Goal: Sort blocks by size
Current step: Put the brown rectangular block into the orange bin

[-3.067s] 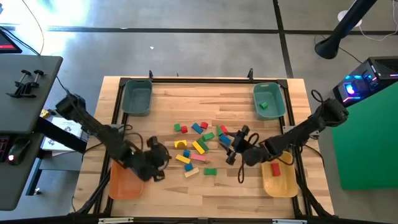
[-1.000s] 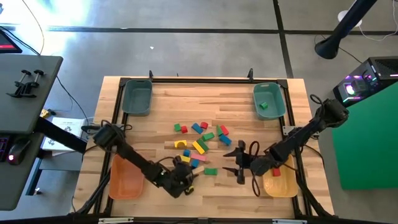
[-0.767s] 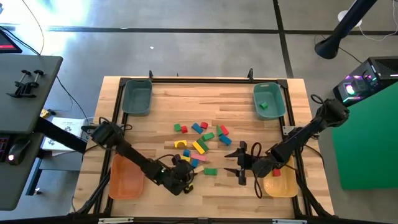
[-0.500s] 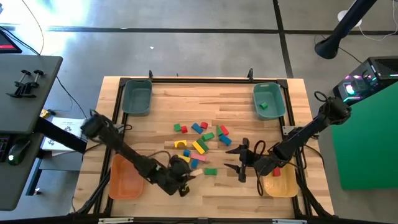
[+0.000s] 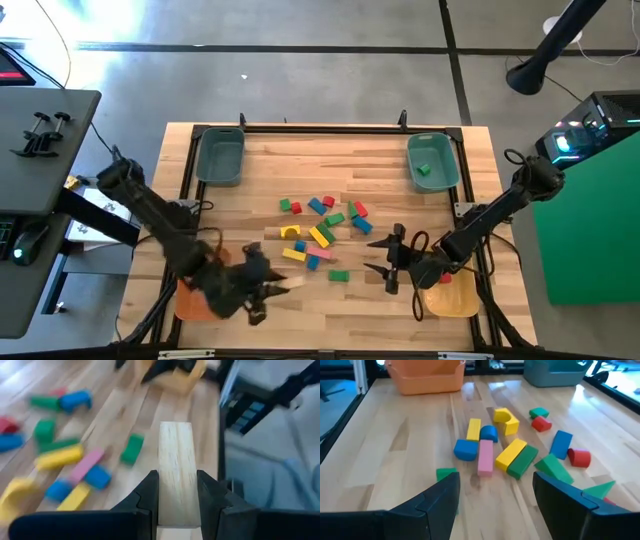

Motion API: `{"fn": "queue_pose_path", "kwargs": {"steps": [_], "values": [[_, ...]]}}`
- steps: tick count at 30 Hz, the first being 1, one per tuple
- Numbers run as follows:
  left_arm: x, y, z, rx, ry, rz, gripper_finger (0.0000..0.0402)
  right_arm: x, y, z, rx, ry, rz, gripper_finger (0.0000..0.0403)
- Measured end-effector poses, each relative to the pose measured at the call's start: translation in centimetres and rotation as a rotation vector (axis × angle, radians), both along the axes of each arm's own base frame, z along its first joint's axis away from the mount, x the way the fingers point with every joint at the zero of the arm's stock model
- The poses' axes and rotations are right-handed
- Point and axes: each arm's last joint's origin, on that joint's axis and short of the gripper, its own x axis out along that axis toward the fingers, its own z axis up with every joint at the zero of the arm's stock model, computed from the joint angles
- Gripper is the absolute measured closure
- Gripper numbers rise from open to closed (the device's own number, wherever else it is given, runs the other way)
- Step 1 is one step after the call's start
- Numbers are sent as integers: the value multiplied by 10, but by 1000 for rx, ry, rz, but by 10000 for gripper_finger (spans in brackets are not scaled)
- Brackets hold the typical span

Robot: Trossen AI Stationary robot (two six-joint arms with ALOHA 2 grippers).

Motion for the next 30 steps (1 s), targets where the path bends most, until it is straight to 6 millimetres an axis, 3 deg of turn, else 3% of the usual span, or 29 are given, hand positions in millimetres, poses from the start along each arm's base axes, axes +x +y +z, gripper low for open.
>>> {"fn": "queue_pose_path", "kwargs": {"steps": [3,6,12,16,25,30], "values": [[-19,-9,12,-14,135,82,336,0,0,0,-2,-7,-12,155],[-41,-15,11,-56,289,199,336,1,0,1,6,-18,-13,155],[-85,-22,-25,-164,662,530,336,1,0,2,11,-25,-13,155],[-105,-23,-54,-158,717,645,336,2,0,3,14,-31,-14,155],[-111,-12,-118,-279,772,713,336,2,0,3,17,-35,-14,155],[-112,-3,-133,-266,787,737,331,2,0,3,18,-36,-14,155]]}}
